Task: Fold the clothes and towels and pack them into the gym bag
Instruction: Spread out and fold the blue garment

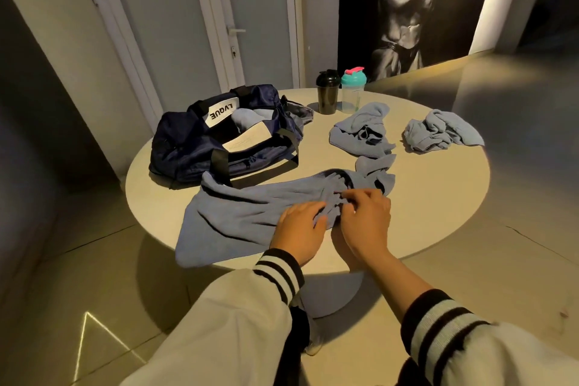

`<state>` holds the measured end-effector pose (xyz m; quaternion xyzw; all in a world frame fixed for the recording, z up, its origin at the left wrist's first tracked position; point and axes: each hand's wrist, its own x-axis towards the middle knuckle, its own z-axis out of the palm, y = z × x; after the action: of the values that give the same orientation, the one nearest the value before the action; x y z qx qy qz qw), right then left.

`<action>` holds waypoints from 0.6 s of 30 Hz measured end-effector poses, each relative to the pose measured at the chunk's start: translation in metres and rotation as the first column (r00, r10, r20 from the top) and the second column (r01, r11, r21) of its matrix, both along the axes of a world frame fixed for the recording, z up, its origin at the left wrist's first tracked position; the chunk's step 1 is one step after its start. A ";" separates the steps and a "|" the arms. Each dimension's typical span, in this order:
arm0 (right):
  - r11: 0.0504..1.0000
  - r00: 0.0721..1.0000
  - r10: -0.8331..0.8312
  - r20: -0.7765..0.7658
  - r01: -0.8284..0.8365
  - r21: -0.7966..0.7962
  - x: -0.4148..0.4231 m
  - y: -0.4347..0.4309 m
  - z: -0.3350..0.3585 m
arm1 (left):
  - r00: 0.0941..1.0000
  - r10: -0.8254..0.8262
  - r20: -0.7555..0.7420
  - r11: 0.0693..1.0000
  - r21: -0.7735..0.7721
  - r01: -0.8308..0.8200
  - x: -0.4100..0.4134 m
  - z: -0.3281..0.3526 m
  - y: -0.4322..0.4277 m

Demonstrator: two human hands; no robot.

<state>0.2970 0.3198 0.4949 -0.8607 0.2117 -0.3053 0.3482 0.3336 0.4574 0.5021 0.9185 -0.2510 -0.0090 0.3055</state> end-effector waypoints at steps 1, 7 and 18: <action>0.997 0.995 -0.013 -0.098 0.006 -0.073 0.000 -0.009 0.001 | 0.999 -0.005 0.038 1.000 0.023 0.004 0.003 -0.001 0.000; 0.977 0.909 0.048 -0.413 -0.129 -0.171 0.004 -0.039 0.004 | 0.981 0.080 0.179 0.980 0.168 -0.110 0.004 -0.004 -0.007; 1.000 0.998 0.017 0.059 -0.019 0.024 -0.030 -0.060 0.012 | 0.988 -0.071 0.134 0.990 0.131 0.054 0.003 -0.007 -0.054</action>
<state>0.2669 0.2595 0.5073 -0.8488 0.1974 -0.3246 0.3676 0.3363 0.4039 0.4946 0.9262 -0.2992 0.0292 0.2277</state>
